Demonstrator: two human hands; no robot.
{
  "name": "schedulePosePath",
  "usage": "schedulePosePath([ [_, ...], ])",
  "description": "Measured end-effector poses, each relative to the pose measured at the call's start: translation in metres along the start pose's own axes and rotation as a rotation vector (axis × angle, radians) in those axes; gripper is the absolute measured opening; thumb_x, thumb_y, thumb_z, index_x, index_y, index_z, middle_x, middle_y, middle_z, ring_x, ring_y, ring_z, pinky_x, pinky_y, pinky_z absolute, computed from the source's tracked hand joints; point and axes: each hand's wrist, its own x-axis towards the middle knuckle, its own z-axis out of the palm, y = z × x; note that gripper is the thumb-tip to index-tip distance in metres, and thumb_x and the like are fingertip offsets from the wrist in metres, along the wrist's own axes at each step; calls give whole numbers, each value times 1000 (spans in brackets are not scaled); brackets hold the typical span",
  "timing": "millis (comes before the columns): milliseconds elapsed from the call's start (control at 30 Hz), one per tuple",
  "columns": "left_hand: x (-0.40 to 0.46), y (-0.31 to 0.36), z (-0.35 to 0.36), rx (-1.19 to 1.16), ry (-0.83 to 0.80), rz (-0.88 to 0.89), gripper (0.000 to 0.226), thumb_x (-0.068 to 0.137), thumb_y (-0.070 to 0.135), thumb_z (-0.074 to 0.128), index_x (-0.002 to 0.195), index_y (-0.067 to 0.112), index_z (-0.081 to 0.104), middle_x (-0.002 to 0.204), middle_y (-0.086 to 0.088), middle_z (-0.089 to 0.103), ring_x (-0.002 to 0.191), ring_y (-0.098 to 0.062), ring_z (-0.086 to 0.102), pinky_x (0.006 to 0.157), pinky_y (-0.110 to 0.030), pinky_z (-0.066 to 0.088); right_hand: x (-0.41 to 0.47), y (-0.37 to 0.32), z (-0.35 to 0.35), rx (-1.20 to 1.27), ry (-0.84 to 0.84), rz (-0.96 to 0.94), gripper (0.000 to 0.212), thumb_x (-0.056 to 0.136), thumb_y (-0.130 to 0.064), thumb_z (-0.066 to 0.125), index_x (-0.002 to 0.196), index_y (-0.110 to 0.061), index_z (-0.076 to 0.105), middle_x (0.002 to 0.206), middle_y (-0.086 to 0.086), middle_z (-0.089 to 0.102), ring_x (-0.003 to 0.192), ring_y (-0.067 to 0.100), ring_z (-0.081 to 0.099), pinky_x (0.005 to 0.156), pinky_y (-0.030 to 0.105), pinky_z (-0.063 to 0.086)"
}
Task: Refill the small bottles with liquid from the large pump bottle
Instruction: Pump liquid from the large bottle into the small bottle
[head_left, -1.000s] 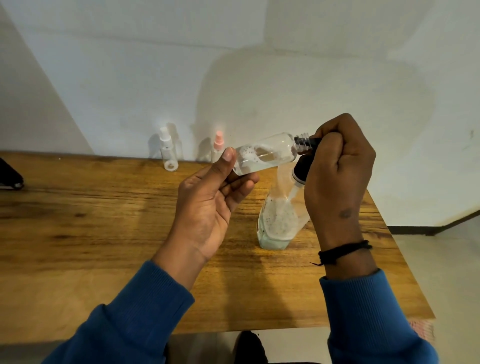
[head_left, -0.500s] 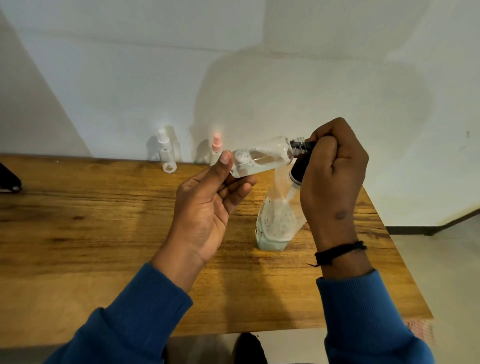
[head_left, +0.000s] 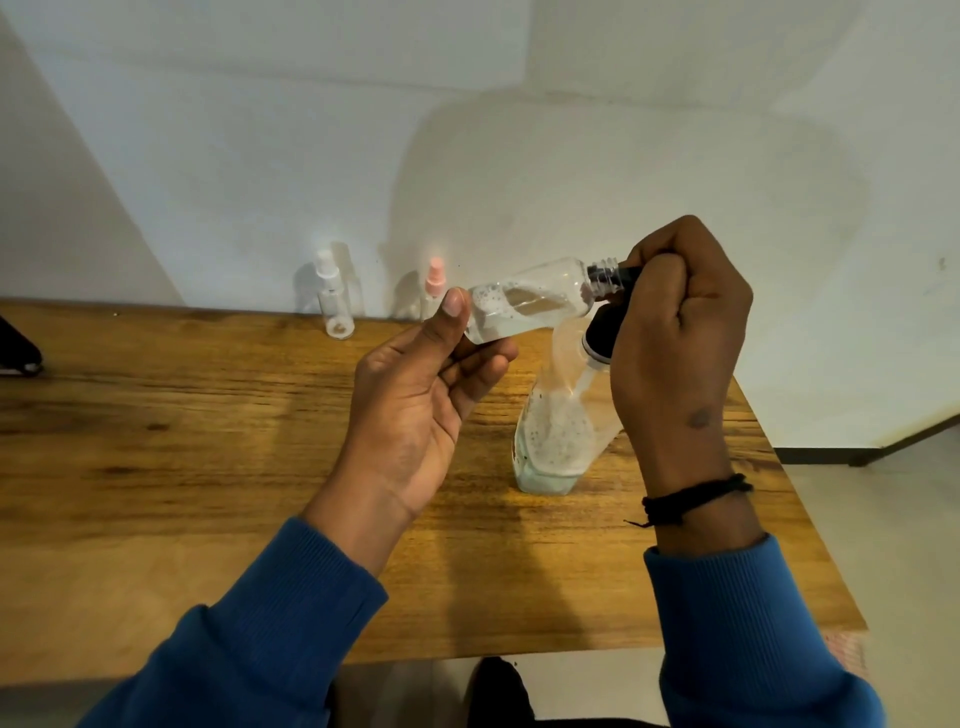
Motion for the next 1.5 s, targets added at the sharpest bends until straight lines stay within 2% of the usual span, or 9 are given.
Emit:
schedulePosePath([
  [167,-1,-1,1,12,6,0,30,74,27,71,94,5,72,89,-15,74,75,-20,72,63,-21,59,-4,0,2,17,29,14,28,89,11,33,75,-7,50,58,-5,40,50,-2,42,48,8,28],
  [300,-1,0,1,4,9,-2,33,75,26,71,98,2,71,91,-16,72,76,-21,72,63,-21,59,-1,-2,0,-2,-3,8,27,90,9,34,75,-7,49,58,-5,40,49,-2,42,47,8,28],
  [600,0,0,0,10,14,-4,29,75,26,71,94,4,72,89,-16,73,76,-21,72,62,-21,59,-5,1,3,23,1,18,28,90,11,33,75,-6,48,51,-12,43,46,-2,42,46,6,27],
  [767,1,0,1,15,8,2,35,75,27,71,100,3,70,93,-17,72,77,-21,72,64,-21,60,-1,-3,2,3,10,-4,28,90,10,33,76,-7,50,57,-6,40,47,-2,43,47,7,27],
  [933,1,0,0,13,4,0,29,76,26,71,93,4,71,89,-15,73,75,-20,72,63,-21,59,-6,1,4,49,21,29,29,90,12,32,76,-6,50,53,-14,43,47,-2,42,47,6,28],
  [1100,1,0,1,14,-1,-1,31,75,28,71,96,5,72,92,-16,73,76,-21,72,63,-21,59,-1,-2,2,-11,3,-5,26,90,8,34,76,-7,50,58,-6,42,49,-1,43,47,9,27],
  [1267,1,0,0,6,4,-1,31,73,27,73,95,5,73,91,-16,73,76,-20,72,63,-21,59,-6,1,4,48,36,25,28,90,11,33,77,-7,50,53,-13,43,48,-2,43,47,6,28],
  [1333,1,0,0,7,6,-5,31,73,27,73,94,4,73,90,-16,73,75,-20,72,63,-21,59,-5,0,3,35,18,24,28,90,12,33,77,-6,51,54,-10,42,48,-2,43,47,5,28],
  [1500,0,1,1,20,-7,-4,26,73,27,72,89,7,75,89,-15,74,75,-20,72,64,-21,60,-2,-2,2,-12,21,-12,26,89,7,34,77,-7,51,61,-6,44,50,-1,43,48,10,28],
])
